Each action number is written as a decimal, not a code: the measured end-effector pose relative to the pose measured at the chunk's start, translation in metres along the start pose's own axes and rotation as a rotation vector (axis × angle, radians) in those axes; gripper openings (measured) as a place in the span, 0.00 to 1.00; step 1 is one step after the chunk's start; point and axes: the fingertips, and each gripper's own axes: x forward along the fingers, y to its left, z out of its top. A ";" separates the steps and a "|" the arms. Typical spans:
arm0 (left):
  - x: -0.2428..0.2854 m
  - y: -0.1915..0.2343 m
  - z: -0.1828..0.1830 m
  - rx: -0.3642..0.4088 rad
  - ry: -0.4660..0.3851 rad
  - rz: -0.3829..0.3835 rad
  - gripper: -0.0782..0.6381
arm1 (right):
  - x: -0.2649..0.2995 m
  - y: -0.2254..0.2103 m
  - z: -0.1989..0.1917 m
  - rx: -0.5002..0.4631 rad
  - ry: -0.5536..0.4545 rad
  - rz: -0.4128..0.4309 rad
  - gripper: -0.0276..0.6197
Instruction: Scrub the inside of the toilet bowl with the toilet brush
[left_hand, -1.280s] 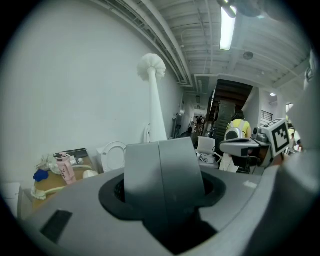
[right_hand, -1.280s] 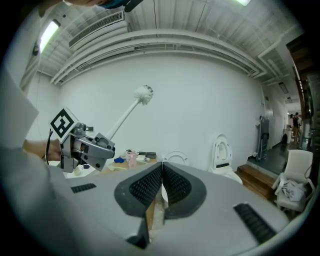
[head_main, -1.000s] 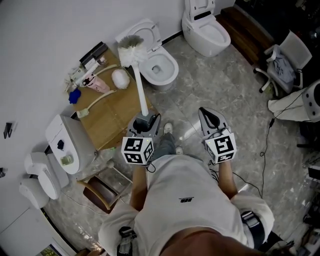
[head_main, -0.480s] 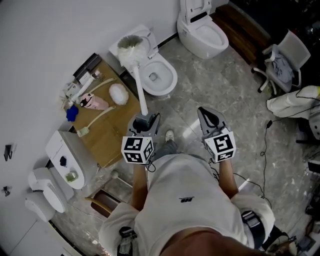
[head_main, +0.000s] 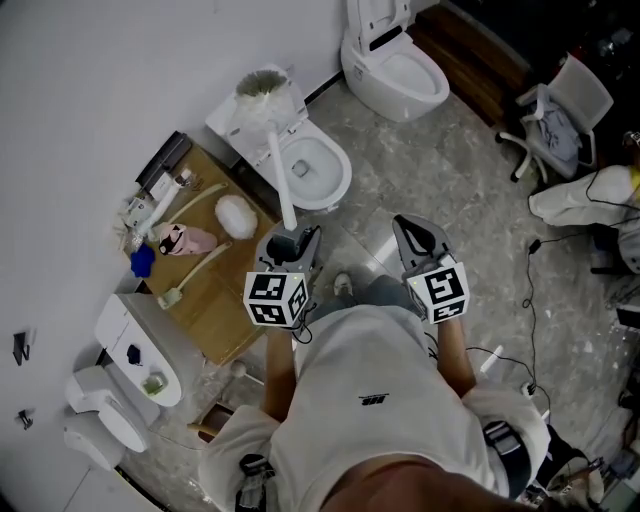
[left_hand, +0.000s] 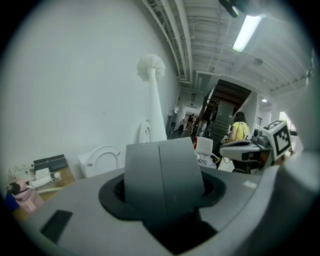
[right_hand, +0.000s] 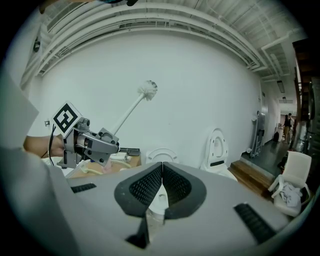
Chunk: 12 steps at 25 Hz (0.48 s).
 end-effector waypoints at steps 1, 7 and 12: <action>0.004 0.003 0.002 0.000 0.000 -0.004 0.46 | 0.005 -0.002 0.001 0.000 0.005 -0.002 0.04; 0.033 0.022 0.013 -0.016 0.004 -0.009 0.46 | 0.032 -0.021 0.007 -0.006 0.016 -0.006 0.04; 0.055 0.037 0.019 -0.028 0.012 0.010 0.46 | 0.060 -0.033 0.006 -0.008 0.024 0.026 0.04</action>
